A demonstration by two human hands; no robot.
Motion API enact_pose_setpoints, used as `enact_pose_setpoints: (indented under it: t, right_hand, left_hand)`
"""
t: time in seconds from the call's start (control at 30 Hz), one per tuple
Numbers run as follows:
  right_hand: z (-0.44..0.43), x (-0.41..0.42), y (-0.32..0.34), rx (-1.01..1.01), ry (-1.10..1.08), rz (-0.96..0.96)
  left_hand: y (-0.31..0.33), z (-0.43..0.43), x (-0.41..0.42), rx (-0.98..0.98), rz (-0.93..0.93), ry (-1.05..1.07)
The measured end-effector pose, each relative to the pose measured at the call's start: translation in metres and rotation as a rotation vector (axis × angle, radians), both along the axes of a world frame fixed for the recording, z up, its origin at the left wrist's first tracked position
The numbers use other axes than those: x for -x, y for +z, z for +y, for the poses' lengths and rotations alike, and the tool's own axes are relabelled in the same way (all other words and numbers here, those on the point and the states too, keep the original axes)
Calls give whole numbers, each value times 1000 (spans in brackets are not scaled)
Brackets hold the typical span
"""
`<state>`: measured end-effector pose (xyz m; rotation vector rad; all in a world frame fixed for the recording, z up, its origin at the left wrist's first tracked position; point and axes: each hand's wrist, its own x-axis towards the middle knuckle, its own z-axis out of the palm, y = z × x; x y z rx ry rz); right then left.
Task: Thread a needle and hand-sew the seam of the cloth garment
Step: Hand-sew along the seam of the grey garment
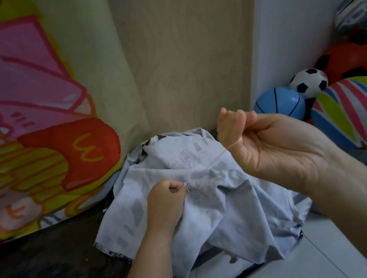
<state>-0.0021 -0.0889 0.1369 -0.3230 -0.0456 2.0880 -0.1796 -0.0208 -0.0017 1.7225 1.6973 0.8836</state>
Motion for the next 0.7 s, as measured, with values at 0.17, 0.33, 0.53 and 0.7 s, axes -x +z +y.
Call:
enact_pose_setpoints:
  t: [0.17,0.33,0.53,0.7]
  right_hand:
    - [2,1,-6,-244,-8,-358]
    - [21,3,-47,-400,20,-1291]
    - [27,-1,-69,-466,209,-1360]
    - [28,-9,-71,-584,51,-1650]
  left_hand:
    - [11,-1,2,10,23,-56]
    - [30,-9,4,-13,-87,-185]
    - [50,-27,4,-85,-113,-311]
    - [51,-29,4,-73,-90,-283]
